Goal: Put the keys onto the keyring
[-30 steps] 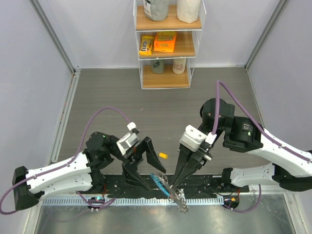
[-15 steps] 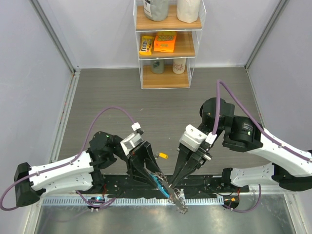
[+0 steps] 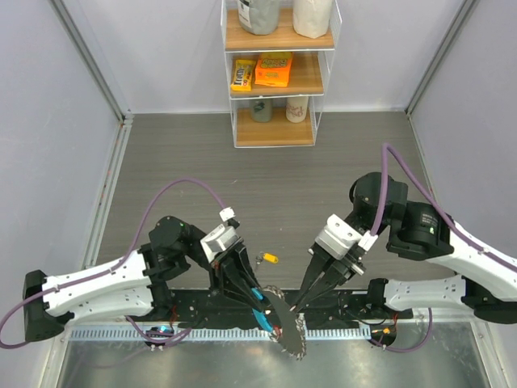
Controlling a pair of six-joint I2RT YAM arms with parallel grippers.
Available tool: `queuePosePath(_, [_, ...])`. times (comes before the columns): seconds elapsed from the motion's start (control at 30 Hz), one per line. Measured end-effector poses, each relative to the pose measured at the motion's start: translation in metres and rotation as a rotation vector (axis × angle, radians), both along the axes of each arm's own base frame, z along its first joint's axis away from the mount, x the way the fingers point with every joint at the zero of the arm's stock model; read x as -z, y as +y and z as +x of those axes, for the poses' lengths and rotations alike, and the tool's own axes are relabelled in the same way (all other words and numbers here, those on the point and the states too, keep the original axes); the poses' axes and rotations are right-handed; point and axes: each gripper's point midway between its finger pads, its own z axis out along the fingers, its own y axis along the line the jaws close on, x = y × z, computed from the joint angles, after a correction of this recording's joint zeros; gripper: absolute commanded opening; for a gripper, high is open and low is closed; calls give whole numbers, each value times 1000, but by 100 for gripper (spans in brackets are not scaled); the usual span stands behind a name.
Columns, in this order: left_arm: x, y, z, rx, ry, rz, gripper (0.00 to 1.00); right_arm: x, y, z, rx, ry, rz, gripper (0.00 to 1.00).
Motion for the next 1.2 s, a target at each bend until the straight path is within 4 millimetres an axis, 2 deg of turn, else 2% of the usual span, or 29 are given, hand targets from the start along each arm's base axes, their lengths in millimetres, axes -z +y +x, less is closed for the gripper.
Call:
queuePosePath(0.17, [11,-1,5,-50,-17,70,0,20,-8,4,80,9,-21,21])
queuePosePath(0.33, [21,0,15,-140,-36,143,0,39,-20,11,202,42,-56,52])
queuePosePath(0.47, [29,-2,32,-266,-67,207,0,50,-29,33,413,60,-57,74])
queuePosePath(0.63, [38,-1,55,-410,-119,296,0,58,-34,81,745,80,-44,75])
queuePosePath(0.67, [42,0,59,-435,-126,321,0,63,-34,94,823,83,-52,76])
queuePosePath(0.8, [67,4,75,-517,-157,447,0,83,-30,125,986,61,-95,77])
queuePosePath(1.0, [109,11,90,-575,-182,648,0,106,-16,146,1042,-51,-176,75])
queuePosePath(1.2, [126,17,94,-594,-198,732,0,117,-3,154,994,-206,-234,70])
